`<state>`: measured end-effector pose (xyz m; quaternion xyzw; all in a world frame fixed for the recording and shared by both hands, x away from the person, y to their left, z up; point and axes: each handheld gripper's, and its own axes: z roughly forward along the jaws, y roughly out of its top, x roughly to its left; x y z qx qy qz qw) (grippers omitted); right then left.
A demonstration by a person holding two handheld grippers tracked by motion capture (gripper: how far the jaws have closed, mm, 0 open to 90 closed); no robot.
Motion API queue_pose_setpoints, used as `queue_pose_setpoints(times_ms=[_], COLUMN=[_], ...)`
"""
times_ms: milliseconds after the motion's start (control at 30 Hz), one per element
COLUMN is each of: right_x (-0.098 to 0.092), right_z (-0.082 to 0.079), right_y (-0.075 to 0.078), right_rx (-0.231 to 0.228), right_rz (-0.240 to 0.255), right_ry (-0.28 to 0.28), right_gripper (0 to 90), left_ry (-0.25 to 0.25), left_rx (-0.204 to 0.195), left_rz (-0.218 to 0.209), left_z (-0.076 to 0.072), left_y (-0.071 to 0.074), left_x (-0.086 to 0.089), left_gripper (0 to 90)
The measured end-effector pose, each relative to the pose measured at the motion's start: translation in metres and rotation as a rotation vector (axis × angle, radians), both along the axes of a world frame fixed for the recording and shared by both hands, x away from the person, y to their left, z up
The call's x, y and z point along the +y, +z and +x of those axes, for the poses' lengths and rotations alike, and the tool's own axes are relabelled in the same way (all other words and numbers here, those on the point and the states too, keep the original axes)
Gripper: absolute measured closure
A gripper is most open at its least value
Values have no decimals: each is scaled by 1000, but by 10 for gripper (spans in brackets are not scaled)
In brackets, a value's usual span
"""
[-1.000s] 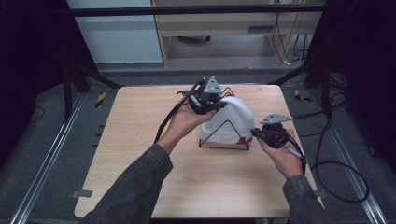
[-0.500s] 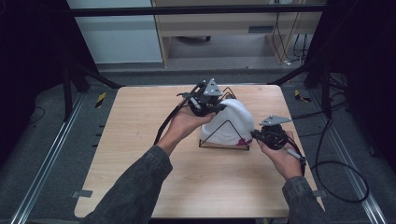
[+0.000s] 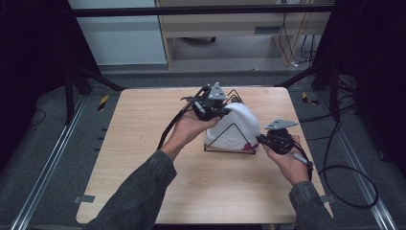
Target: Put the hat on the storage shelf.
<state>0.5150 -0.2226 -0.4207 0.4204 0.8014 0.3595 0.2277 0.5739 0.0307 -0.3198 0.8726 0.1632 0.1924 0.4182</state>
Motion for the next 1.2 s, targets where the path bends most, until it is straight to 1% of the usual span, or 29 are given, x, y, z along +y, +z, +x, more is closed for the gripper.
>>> queue_pose_setpoints(times_ms=[500,567,733,767,833,933,967,1033,1067,1100,1133,1200], right_x=[-1,-2,-4,-5,-5,-5,-6,-7,-7,-8,-8,-6], right_z=[-1,-1,-3,-4,-5,-8,-10,-14,-16,-18,-21,-25], right_y=[-2,-2,-1,-1,-1,0,0,2,2,3,4,6], right_rx=[8,4,-1,1,2,-3,-5,-10,-11,-13,-16,-22], right_rz=[-3,0,5,7,8,9,11,13,16,18,16,21], right_ry=[-2,-5,-9,-10,-11,-9,-12,-18,-22,-28,-30,-40], right_gripper=[839,827,816,814,810,795,774,752,738,721,695,647], left_ry=[4,7,15,20,30,33,41,46,52,52,67,72], left_rx=[6,8,7,6,8,2,-3,-5,-5,-5,-6,5], left_rz=[2,6,0,-1,0,-11,-15,-18,-35,-35,-49,-62], left_z=[0,0,0,0,-1,-4,-7,-8,-11,-11,-14,-16], left_y=[-3,-4,-5,-5,-5,-5,-4,-3,0,0,4,6], left_x=[1,2,3,3,3,6,7,8,10,10,13,15], left_gripper=[756,740,706,691,633,581,522,452,422,389,350,271])
